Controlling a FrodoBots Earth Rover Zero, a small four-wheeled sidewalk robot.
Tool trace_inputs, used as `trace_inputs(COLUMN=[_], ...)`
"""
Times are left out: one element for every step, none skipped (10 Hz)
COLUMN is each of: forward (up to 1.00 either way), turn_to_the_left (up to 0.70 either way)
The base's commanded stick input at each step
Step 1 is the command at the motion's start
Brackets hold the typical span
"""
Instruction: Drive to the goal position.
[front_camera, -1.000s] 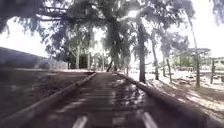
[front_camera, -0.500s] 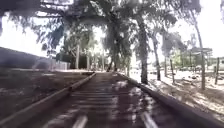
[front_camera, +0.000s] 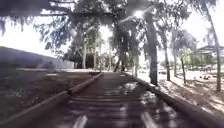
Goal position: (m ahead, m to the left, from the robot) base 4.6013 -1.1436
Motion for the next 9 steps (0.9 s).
trace_inputs(forward=[1.0, 1.0, 1.0, 1.0, 1.0, 1.0, 1.0, 1.0, 1.0], turn_to_the_left=[0.0, 0.0, 0.0, 0.0, 0.0, 0.0, 0.0, 0.0, 0.0])
